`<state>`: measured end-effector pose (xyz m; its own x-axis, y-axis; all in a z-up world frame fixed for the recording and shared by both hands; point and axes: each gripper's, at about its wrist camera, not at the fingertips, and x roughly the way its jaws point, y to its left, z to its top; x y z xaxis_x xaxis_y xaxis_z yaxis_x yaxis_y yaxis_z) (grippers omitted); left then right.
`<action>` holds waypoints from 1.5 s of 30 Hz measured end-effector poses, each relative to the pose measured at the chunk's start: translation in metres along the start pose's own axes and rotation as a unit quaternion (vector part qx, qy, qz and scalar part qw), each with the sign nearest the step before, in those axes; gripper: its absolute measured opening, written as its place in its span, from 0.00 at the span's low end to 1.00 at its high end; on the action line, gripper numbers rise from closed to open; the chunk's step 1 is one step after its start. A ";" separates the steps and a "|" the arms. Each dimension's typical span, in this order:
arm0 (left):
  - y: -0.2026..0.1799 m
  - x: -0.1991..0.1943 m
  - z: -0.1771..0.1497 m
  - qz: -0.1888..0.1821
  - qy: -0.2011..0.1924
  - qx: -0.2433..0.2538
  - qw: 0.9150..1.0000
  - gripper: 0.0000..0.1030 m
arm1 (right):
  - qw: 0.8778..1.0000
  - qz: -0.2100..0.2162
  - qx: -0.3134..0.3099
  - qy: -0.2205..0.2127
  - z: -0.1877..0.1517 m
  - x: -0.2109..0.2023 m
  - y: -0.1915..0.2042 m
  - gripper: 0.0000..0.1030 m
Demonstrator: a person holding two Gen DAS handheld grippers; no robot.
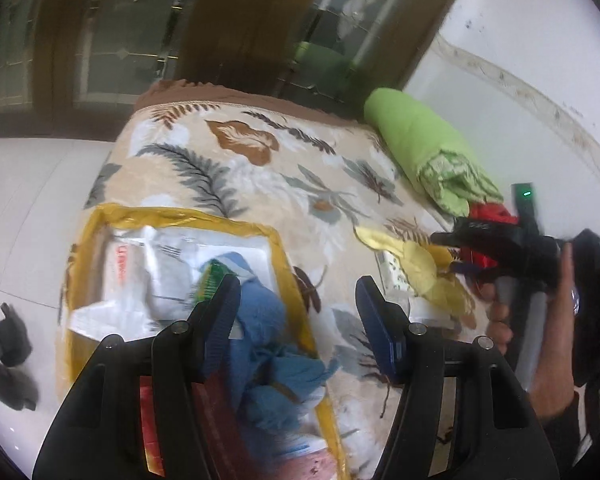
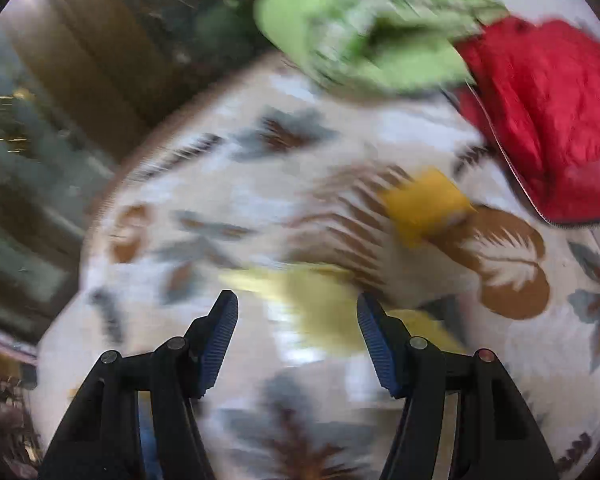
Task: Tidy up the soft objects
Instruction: 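Grasp the lemon-print tissue pack with the left tool while the right tool grasps the yellow towel, then carry the tissue pack and yellow towel into the tray and release both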
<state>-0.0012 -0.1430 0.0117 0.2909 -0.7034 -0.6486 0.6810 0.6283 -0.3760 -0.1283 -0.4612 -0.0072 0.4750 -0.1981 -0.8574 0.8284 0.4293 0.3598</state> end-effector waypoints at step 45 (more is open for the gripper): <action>-0.156 0.225 0.014 -0.019 0.230 0.077 0.970 0.44 | 0.978 0.088 0.170 -0.088 0.016 -0.015 -0.074 0.43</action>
<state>-0.0328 -0.4036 -0.0665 -0.0437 -0.4798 -0.8763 0.7877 0.5230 -0.3257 -0.1914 -0.5042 -0.0153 0.6375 -0.3090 -0.7058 0.7662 0.1587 0.6226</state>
